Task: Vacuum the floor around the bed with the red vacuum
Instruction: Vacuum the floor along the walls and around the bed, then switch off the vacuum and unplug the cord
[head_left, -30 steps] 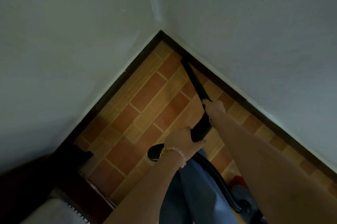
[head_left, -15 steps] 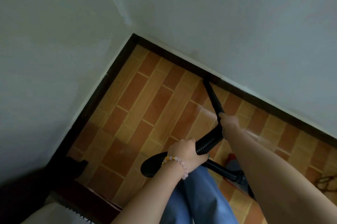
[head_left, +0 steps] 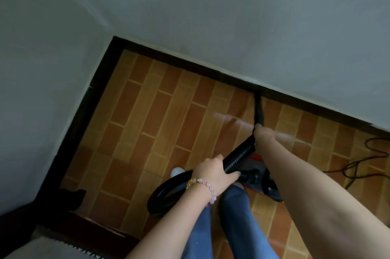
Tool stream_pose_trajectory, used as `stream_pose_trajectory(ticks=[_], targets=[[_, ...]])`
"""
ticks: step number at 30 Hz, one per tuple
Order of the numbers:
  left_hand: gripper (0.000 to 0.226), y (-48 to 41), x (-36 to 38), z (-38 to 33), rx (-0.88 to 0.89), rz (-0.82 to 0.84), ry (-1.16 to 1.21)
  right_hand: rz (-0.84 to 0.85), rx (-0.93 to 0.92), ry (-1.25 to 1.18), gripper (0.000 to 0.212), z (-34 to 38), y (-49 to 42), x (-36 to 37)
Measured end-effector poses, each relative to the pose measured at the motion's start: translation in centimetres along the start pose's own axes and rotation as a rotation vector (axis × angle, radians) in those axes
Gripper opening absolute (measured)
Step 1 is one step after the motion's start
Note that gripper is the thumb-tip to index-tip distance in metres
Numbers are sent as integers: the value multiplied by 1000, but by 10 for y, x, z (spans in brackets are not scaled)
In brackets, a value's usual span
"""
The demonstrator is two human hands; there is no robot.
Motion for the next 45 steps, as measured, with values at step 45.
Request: stream_pose_trajectory(ticks=[45], targets=[[24, 48, 122, -221, 318, -32, -441, 141, 134, -599, 28, -260, 54, -228]])
Point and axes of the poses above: each hand's wrist, its own y-axis away from the middle knuckle, its own x-axis out of the palm, z = x × y, the point moved 4 cm from there along -y, towards the middle knuckle, and after that the axes turned 10 degrees about y, right-handed, at the moved point
